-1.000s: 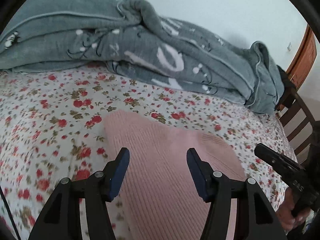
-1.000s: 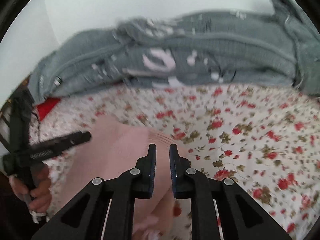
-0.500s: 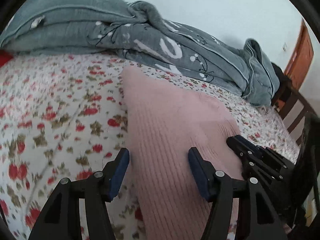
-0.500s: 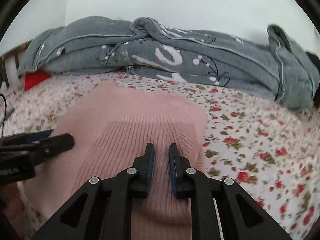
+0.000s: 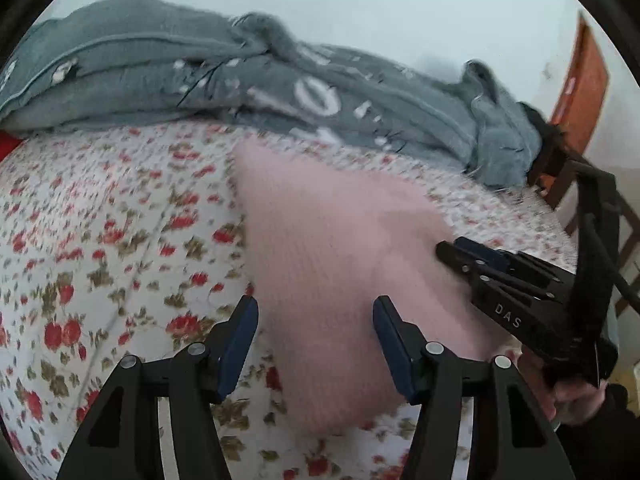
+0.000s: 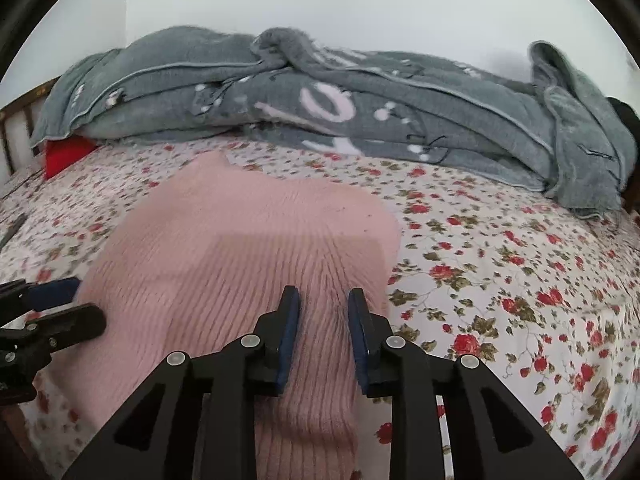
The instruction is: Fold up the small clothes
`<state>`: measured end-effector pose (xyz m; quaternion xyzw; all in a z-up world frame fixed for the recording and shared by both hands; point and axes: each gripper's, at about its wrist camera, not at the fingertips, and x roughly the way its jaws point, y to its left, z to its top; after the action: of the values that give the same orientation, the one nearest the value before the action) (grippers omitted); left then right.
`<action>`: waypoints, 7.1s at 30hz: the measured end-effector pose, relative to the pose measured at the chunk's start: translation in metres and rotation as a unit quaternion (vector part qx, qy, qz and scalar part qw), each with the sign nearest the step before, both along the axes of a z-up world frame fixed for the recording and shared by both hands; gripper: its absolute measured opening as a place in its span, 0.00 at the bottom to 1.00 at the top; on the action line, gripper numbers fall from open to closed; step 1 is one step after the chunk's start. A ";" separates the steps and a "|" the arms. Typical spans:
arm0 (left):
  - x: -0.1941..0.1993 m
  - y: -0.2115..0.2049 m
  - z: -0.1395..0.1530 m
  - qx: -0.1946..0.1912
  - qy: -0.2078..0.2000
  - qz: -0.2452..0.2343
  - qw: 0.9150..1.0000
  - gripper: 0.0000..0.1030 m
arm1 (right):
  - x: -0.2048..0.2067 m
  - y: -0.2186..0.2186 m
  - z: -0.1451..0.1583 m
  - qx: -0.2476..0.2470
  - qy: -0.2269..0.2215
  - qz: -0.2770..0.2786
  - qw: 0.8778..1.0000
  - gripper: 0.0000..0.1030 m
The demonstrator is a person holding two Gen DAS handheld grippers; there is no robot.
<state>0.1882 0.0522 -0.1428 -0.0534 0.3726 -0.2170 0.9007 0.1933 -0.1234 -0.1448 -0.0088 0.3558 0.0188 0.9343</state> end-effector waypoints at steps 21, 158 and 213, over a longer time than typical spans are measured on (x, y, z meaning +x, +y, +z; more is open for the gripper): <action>0.009 -0.024 -0.019 0.066 0.073 0.036 0.994 0.59 | -0.027 -0.027 -0.010 0.055 0.041 0.001 0.998 0.34; 0.016 -0.034 0.000 0.061 -0.032 0.027 0.997 0.38 | -0.006 -0.042 -0.010 0.082 -0.026 0.038 0.996 0.17; -0.144 -0.029 0.147 0.085 -0.003 0.082 0.993 0.76 | -0.202 -0.050 0.171 0.029 -0.049 -0.040 0.998 0.90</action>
<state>0.0438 0.0232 0.0044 -0.0064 0.3810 -0.1103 0.9179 -0.0087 -0.1733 0.0265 0.0312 0.3088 -0.0088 0.9506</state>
